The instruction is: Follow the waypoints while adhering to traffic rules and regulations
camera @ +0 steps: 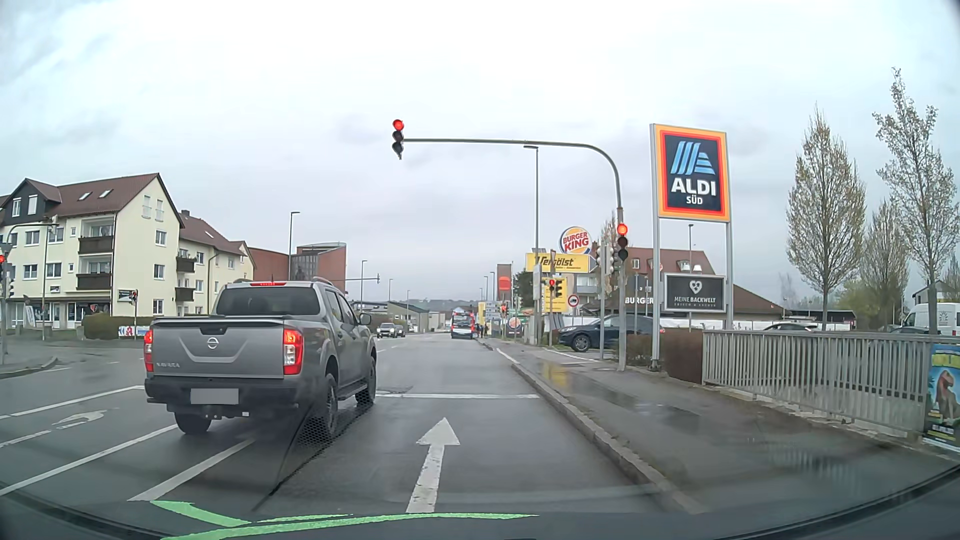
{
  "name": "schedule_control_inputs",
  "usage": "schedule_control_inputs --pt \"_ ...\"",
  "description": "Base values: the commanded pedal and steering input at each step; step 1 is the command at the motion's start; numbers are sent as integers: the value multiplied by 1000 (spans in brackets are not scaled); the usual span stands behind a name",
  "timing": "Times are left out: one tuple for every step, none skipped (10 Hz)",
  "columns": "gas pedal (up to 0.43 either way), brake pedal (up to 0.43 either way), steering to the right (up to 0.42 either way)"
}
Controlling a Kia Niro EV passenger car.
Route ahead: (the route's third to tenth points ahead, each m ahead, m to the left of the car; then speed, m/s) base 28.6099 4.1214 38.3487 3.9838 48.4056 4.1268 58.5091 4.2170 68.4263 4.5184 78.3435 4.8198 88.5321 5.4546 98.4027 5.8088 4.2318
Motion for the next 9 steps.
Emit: schedule_control_inputs --pt "0 238 6" --pt "0 232 6" --pt "0 232 6" --pt "0 232 5" --pt "0 226 4" --pt "0 226 4" --pt "0 220 4" --pt "0 220 3" --pt "0 220 1"
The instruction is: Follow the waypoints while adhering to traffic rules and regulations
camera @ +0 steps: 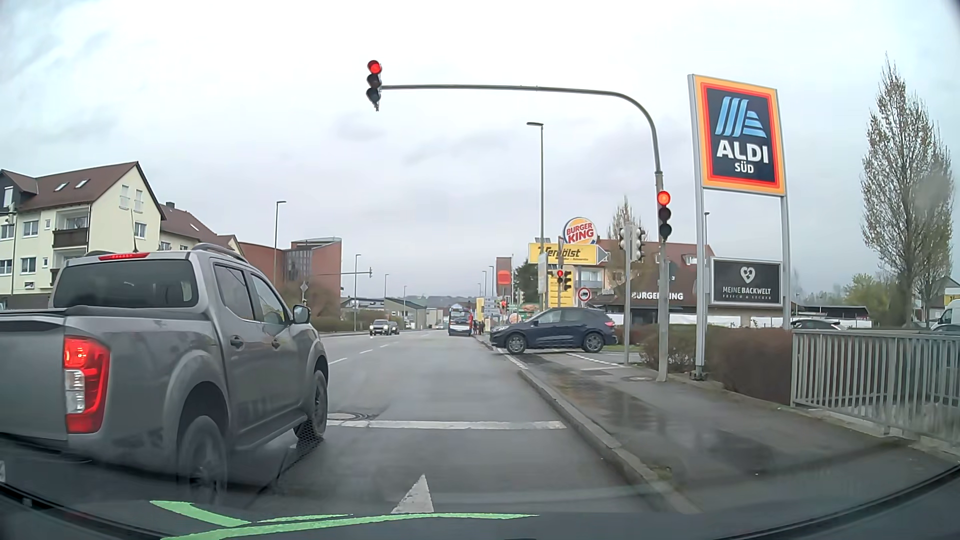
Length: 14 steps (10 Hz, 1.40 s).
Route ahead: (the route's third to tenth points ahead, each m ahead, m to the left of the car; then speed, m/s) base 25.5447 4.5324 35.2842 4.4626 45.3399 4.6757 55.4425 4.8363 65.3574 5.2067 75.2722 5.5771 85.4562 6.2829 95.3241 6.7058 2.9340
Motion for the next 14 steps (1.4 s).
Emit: schedule_control_inputs --pt "0 213 0" --pt "0 213 -1" --pt "0 207 -2" --pt "0 207 -2" --pt "0 201 -4" --pt "0 195 -6" --pt "0 189 -6" --pt "0 183 -6" --pt "0 171 -6" --pt "0 171 -6" --pt "0 171 -6" --pt "0 165 -5" --pt "0 159 -4" --pt "0 159 -4"
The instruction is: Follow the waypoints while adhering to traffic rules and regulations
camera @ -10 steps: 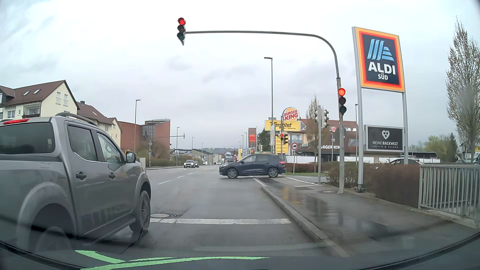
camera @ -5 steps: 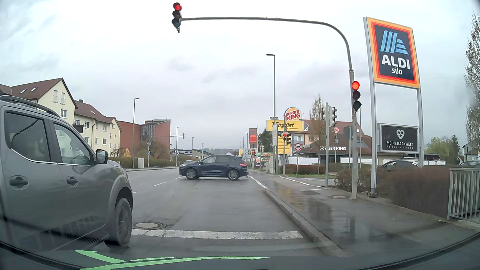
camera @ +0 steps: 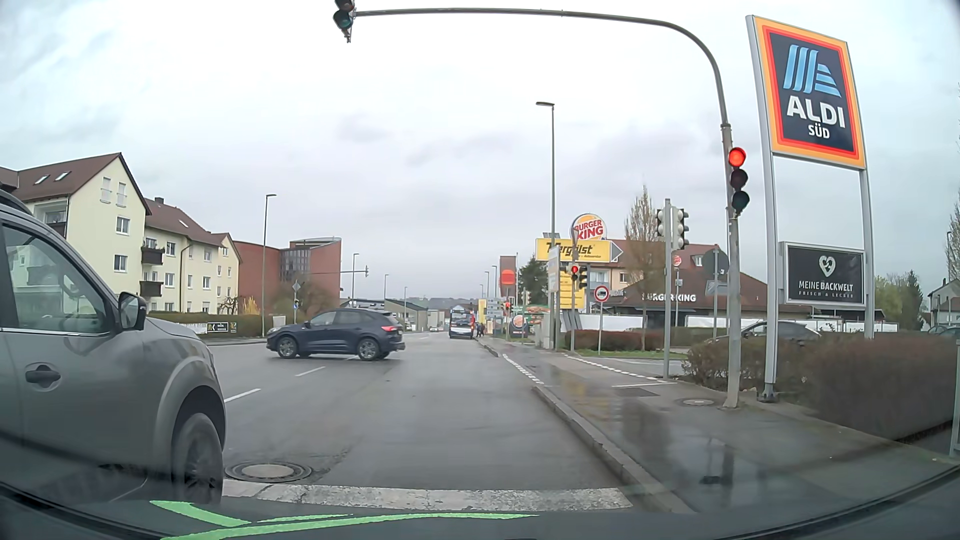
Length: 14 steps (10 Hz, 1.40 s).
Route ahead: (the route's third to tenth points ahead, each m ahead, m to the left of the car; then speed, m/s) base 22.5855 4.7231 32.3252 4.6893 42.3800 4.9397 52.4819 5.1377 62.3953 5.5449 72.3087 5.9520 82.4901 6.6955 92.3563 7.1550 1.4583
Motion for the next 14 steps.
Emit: schedule_control_inputs --pt "0 159 -4" --pt "0 152 -4" --pt "0 152 -4" --pt "0 152 0" --pt "0 146 1" --pt "0 146 1" --pt "0 146 1" --pt "0 146 0" --pt "0 146 0" --pt "0 152 1" --pt "0 152 3" --pt "0 152 3" --pt "0 152 3" --pt "0 152 2"
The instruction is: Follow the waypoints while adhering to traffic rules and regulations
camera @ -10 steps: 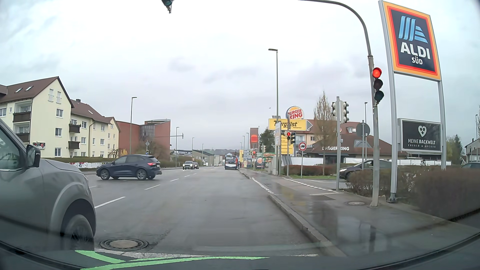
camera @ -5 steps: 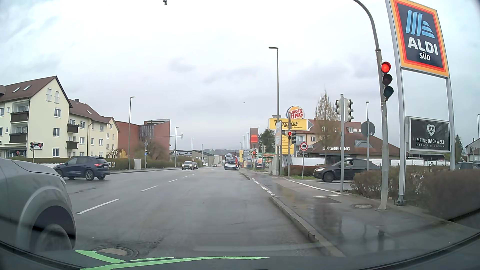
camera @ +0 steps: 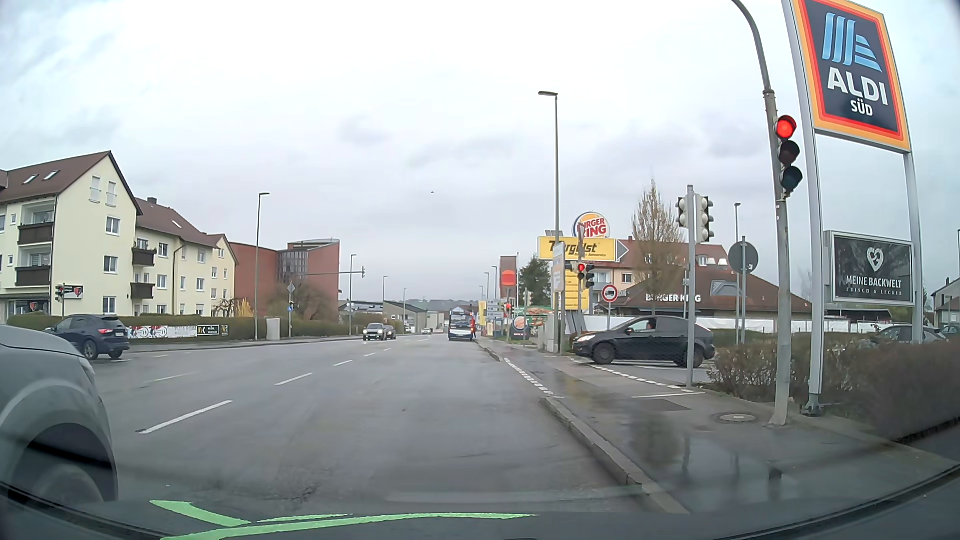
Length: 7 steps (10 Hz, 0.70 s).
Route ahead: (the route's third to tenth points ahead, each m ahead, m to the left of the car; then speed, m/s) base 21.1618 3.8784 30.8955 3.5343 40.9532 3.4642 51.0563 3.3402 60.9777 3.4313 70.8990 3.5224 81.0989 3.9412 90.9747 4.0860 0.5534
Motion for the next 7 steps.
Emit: schedule_control_inputs --pt "0 152 1" --pt "0 152 0" --pt "0 152 0" --pt "0 152 0" --pt "0 152 0" --pt "0 152 0" --pt "0 152 0"
